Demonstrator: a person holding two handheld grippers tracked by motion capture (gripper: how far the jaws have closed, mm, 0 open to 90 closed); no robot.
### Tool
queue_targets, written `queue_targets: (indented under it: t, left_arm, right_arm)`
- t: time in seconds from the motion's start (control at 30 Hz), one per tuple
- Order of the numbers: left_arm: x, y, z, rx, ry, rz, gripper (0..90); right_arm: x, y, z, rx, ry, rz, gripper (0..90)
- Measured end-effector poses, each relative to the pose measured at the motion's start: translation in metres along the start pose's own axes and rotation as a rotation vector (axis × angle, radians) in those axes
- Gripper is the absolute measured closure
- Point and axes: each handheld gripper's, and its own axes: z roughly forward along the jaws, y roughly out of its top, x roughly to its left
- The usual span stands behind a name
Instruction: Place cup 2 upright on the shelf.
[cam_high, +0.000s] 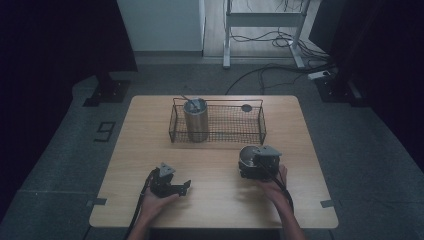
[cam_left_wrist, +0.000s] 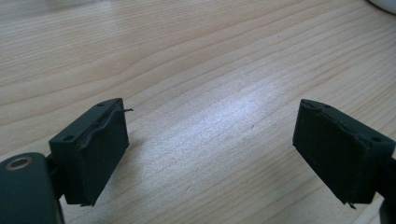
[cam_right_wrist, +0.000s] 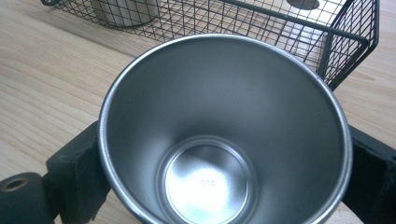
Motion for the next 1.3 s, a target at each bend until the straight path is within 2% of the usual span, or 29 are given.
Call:
queue_targets:
  t: [0.3,0.53,0.97,1.3]
  left_arm:
    - [-0.003,0.0,0.001,0.005,0.003,0.016,10.4]
    - [-0.003,0.0,0.002,0.003,-0.001,0.01,10.5]
    - [-0.005,0.001,0.001,-0.001,-0.006,0.011,10.4]
    - [-0.006,0.0,0.002,0.003,-0.008,0.021,10.5]
  right_arm:
    - [-0.001,0.0,0.0,0.0,0.01,-0.008,6.7]
    - [0.0,-0.001,-0.002,-0.009,0.004,-0.005,6.9]
    - [0.001,0.006,-0.023,-0.069,0.008,-0.007,7.0]
    - [0.0,0.016,-0.033,-0.085,0.015,-0.005,6.9]
